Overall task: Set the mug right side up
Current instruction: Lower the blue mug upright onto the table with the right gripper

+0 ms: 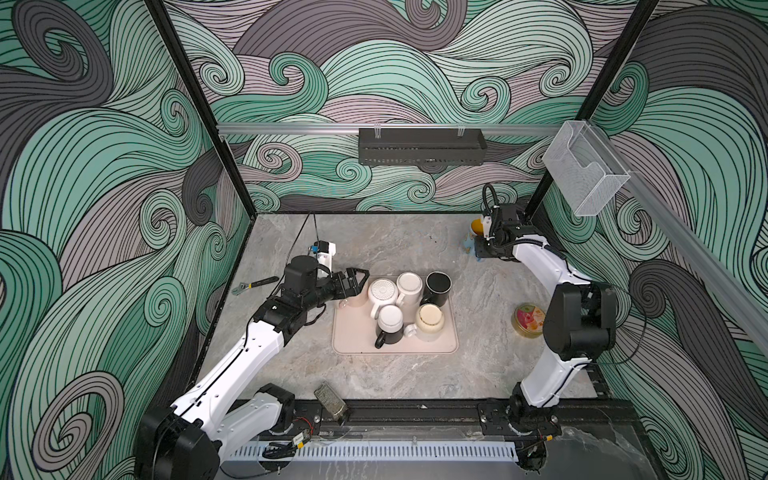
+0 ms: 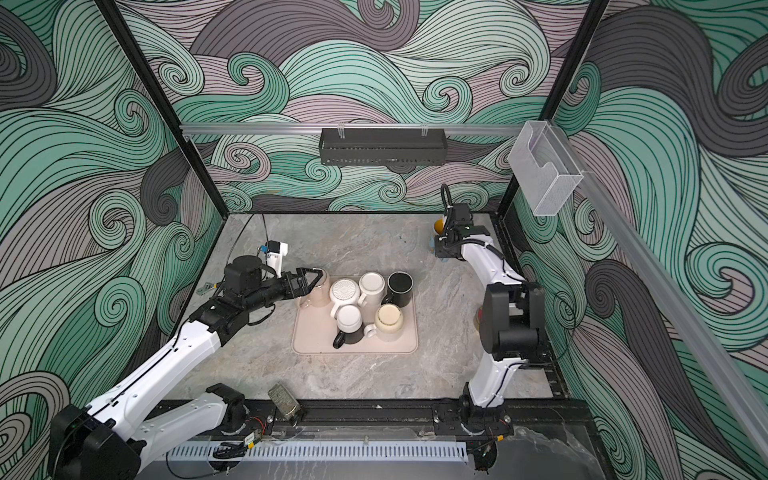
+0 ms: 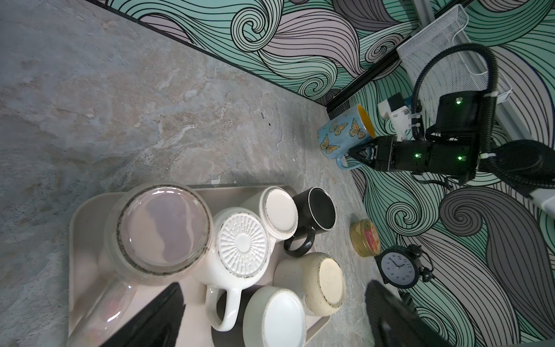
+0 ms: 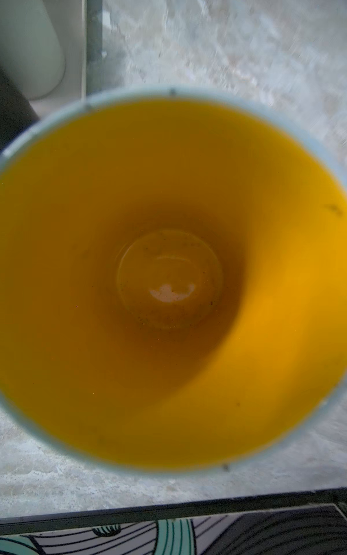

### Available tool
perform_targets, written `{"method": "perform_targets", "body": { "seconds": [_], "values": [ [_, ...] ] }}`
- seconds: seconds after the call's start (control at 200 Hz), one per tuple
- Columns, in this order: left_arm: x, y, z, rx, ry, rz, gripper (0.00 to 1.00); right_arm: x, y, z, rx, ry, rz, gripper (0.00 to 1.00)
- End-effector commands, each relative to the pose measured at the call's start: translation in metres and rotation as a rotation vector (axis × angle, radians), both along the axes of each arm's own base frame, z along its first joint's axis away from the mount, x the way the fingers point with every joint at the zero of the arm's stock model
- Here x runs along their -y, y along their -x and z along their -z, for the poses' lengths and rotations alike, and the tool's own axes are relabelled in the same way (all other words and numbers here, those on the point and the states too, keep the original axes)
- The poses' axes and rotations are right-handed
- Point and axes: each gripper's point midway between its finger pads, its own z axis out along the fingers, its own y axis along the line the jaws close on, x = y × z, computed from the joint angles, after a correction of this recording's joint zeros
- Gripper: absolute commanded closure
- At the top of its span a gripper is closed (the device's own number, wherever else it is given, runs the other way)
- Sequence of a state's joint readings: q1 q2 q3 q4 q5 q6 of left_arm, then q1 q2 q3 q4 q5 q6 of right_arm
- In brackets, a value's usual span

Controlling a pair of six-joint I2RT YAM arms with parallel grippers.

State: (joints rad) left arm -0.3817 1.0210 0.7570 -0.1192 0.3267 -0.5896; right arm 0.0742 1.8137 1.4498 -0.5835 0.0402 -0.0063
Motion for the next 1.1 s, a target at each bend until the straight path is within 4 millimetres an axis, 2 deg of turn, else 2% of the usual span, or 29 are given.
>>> {"method": "perform_targets", "body": {
  "seconds": [0.0,0.47,0.821,0.896,0.976,1.096],
  "values": [
    [0.001,-0.004,-0.008,0.02,-0.014,0.017,0.05,0.007,-0.013,-0.013,0.054,0.038,-0.005,1.0],
    [0.004,-0.006,0.012,-0.037,-0.032,0.024,0.06,0.015,-0.008,0.035,-0.057,0.041,-0.001,1.0],
    [0.005,-0.007,0.023,-0.068,-0.045,0.029,0.06,0.021,-0.002,0.041,-0.054,0.077,-0.01,1.0],
    [0.006,-0.008,0.024,-0.07,-0.045,0.033,0.06,0.022,-0.001,0.041,-0.053,0.081,-0.007,0.91],
    [0.006,-0.008,0.026,-0.076,-0.046,0.035,0.06,0.024,0.001,0.041,-0.055,0.087,0.004,0.77],
    [0.007,-0.009,0.027,-0.08,-0.045,0.041,0.06,0.021,0.004,0.04,-0.056,0.067,0.009,0.64]
  ]
}}
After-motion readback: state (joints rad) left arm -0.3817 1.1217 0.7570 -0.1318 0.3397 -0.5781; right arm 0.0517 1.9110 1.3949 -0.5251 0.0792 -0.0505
